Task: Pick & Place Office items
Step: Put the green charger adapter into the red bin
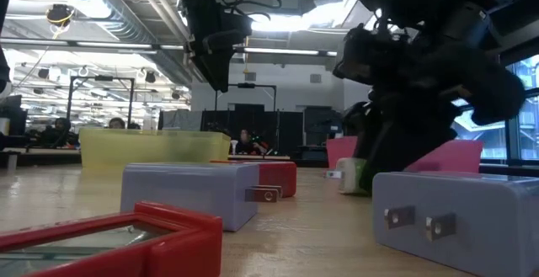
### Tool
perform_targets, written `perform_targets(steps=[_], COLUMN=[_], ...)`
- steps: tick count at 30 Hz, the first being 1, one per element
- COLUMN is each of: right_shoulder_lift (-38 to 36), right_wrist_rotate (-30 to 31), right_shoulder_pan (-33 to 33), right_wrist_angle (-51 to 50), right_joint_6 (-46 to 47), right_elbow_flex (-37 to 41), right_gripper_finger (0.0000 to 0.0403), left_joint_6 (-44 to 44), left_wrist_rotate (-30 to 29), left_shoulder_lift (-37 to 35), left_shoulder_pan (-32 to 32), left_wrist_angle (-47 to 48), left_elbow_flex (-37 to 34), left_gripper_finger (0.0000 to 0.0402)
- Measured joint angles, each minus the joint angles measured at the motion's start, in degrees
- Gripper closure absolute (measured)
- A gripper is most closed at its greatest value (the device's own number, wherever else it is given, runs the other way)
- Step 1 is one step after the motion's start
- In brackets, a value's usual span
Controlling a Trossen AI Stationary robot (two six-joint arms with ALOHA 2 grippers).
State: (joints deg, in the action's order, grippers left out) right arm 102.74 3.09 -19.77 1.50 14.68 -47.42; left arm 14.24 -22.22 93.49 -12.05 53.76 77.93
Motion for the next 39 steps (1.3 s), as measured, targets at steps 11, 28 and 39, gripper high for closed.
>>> perform_targets(steps=[11,28,39], right_shoulder_lift=[-3.36,-25.74,-30.67], right_wrist_rotate=[2.06,15.96,19.48], right_shoulder_pan=[0.06,5.18,17.33], right_wrist_angle=[-0.36,-13.2,-15.42], right_joint_6=[6.97,-3.55,-9.84], right_elbow_flex=[0.07,0.07,0.07], right_gripper_finger=[0.024,0.0256,0.0258], left_joint_6=[-0.02,0.0,0.0], left_wrist_rotate=[0.0,0.0,0.0], left_shoulder_lift=[0.0,0.0,0.0], left_shoulder_pan=[0.02,0.0,0.02], left_wrist_angle=[0.02,-0.08,-0.16], left_elbow_flex=[0.0,0.0,0.0], left_gripper_finger=[0.0201,0.0201,0.02])
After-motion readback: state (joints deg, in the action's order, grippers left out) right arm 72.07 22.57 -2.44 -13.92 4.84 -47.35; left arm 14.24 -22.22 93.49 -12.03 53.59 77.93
